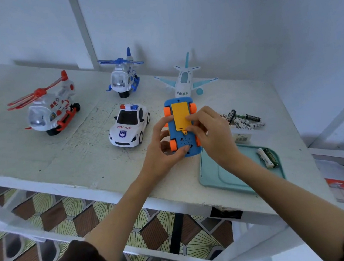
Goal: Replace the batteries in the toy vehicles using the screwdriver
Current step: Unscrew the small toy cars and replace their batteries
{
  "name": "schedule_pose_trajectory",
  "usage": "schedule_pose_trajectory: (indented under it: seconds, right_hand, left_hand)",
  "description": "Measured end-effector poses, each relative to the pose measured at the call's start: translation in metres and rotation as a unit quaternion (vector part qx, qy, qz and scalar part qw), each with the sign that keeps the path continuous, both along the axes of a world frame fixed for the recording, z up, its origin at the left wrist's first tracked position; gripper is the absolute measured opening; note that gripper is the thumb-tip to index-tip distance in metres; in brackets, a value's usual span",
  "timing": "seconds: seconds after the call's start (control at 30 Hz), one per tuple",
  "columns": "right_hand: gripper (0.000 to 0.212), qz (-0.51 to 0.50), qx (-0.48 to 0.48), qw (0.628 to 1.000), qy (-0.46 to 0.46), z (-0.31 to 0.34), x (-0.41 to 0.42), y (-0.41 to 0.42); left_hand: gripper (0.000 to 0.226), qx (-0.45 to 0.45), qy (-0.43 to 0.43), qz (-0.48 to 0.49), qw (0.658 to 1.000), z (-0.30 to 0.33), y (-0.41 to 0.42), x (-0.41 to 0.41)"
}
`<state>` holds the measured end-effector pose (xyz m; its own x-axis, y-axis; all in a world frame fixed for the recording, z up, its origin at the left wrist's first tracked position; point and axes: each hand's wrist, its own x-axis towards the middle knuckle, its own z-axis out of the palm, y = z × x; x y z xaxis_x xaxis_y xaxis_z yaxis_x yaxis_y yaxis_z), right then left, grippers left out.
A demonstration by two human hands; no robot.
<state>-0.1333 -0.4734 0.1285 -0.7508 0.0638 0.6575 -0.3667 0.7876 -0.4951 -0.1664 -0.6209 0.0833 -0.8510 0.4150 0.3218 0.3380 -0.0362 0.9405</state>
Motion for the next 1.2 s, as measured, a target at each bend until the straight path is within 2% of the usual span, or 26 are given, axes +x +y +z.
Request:
schedule_pose_trajectory:
  seconds: [0.3, 0.43, 0.53, 0.67, 0.77, 0.87, 0.93, 1.03, 1.2]
  right_hand:
    - [0.007, 0.011, 0.051, 0.999, 0.016, 0.001, -0.001, 0.001]
    - [0.018, 0.014, 0.058, 0.998, 0.015, 0.002, -0.002, 0.0]
    - [0.008, 0.032, 0.08, 0.996, -0.004, 0.002, -0.002, 0.001]
    - [0.018, 0.054, 0.08, 0.994, -0.042, 0.004, 0.001, 0.003]
    - [0.019, 0.047, 0.06, 0.995, -0.061, 0.005, 0.001, 0.003]
    - [0.021, 0.026, 0.0, 0.997, -0.074, 0.008, 0.001, 0.001]
    - [0.015, 0.017, -0.029, 0.996, -0.086, 0.011, 0.001, -0.002]
    - [0.006, 0.036, 0.023, 0.994, -0.096, 0.01, 0.001, -0.006]
    - [0.011, 0.062, 0.078, 0.989, -0.112, 0.011, 0.005, -0.001]
  left_hand:
    - [0.067, 0.0, 0.002, 0.002, 1.0, 0.0, 0.001, 0.0]
    - [0.069, 0.0, 0.0, 0.0, 1.0, 0.0, 0.001, -0.001]
    - [0.068, 0.0, 0.005, 0.0, 1.0, 0.0, 0.001, -0.001]
    - [0.068, -0.002, 0.006, -0.003, 1.0, -0.001, 0.0, -0.001]
    - [0.069, -0.006, 0.008, -0.004, 1.0, -0.002, 0.0, 0.0]
    - [0.071, -0.009, 0.014, -0.005, 1.0, -0.004, 0.0, -0.001]
    - [0.071, -0.011, 0.017, -0.005, 1.0, -0.004, 0.0, -0.001]
    - [0.07, -0.003, 0.004, -0.003, 1.0, -0.003, 0.0, -0.001]
    - [0.07, -0.007, 0.006, 0.002, 1.0, -0.003, 0.0, -0.001]
